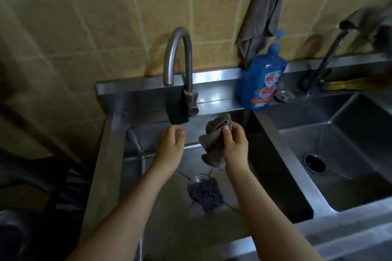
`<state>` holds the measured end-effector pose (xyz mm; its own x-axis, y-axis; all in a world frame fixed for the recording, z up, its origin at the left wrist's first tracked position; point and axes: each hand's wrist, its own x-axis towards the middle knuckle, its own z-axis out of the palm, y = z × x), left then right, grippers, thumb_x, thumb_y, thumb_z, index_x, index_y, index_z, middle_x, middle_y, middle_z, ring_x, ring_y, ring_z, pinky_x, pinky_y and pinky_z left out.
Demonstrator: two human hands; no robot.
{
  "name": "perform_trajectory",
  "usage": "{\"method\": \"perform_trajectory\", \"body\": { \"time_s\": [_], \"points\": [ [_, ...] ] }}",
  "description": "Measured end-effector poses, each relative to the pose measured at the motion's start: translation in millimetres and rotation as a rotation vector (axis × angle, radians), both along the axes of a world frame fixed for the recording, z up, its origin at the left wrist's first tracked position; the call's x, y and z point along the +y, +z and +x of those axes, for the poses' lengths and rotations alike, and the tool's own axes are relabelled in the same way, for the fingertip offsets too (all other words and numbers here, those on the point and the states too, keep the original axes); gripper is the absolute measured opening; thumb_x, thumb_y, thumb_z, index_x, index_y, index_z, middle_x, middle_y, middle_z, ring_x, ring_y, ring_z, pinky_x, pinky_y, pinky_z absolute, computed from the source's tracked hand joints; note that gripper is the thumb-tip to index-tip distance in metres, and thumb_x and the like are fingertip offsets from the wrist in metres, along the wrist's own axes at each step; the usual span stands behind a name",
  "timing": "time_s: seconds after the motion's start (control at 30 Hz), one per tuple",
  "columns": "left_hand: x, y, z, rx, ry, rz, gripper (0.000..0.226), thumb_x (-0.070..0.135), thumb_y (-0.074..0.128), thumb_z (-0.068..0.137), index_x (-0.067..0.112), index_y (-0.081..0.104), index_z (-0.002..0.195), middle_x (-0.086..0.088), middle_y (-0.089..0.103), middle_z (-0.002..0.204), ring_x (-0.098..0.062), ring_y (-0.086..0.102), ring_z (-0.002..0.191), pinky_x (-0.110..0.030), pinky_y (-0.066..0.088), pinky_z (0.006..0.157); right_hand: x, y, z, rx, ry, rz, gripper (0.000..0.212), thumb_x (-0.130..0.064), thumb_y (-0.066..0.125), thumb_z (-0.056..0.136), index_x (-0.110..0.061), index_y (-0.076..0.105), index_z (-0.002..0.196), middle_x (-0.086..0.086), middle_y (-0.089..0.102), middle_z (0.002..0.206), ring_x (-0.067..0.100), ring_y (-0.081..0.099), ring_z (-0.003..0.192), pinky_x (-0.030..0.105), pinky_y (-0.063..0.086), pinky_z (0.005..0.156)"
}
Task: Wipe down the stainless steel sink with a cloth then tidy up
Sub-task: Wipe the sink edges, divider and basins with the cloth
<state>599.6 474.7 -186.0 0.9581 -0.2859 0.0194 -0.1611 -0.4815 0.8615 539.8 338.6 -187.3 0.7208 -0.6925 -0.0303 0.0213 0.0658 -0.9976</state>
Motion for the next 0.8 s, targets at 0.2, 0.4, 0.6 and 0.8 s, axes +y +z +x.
{"method": "perform_trajectory", "body": {
  "time_s": [0.2, 0.4, 0.6, 0.8],
  "points": [
    [-65, 1, -25, 0.036, 0.089, -0.094, 0.020, 0.018, 0.049, 0.093, 0.013, 0.053, 0.112, -0.006, 0.056, 0.115, -0.013, 0.051, 0.102, -0.024, 0.037, 0.082, -63, 0, -17, 0.009, 0.133, -0.024, 0.016, -0.015, 0.047, 0.096, -0.014, 0.058, 0.108, -0.014, 0.058, 0.089, -0.012, 0.055, 0.077, 0.008, 0.044, 0.070],
    [-99, 1, -29, 0.047, 0.113, -0.077, 0.023, 0.019, 0.048, 0.094, 0.013, 0.052, 0.116, -0.001, 0.053, 0.112, -0.009, 0.049, 0.099, -0.021, 0.036, 0.081, -95, -6, -14, -0.002, 0.164, -0.016, 0.013, -0.012, 0.048, 0.095, -0.014, 0.057, 0.104, -0.012, 0.058, 0.088, -0.019, 0.054, 0.071, -0.001, 0.041, 0.063],
    [-118, -27, -8, 0.092, 0.121, -0.130, 0.017, 0.015, 0.050, 0.093, 0.013, 0.054, 0.110, -0.006, 0.056, 0.113, -0.015, 0.052, 0.101, -0.022, 0.036, 0.081, -104, -21, 5, 0.050, 0.158, -0.020, 0.013, -0.014, 0.049, 0.096, -0.018, 0.057, 0.104, -0.014, 0.058, 0.090, -0.016, 0.055, 0.076, -0.002, 0.041, 0.063],
    [-138, -62, 25, 0.213, 0.114, -0.153, 0.021, 0.019, 0.048, 0.094, 0.012, 0.053, 0.114, -0.004, 0.055, 0.115, -0.011, 0.049, 0.099, -0.020, 0.037, 0.073, -123, -43, 44, 0.136, 0.118, -0.059, 0.017, -0.017, 0.048, 0.096, -0.016, 0.058, 0.110, -0.013, 0.058, 0.094, -0.006, 0.053, 0.087, 0.006, 0.041, 0.068]
  ]
}}
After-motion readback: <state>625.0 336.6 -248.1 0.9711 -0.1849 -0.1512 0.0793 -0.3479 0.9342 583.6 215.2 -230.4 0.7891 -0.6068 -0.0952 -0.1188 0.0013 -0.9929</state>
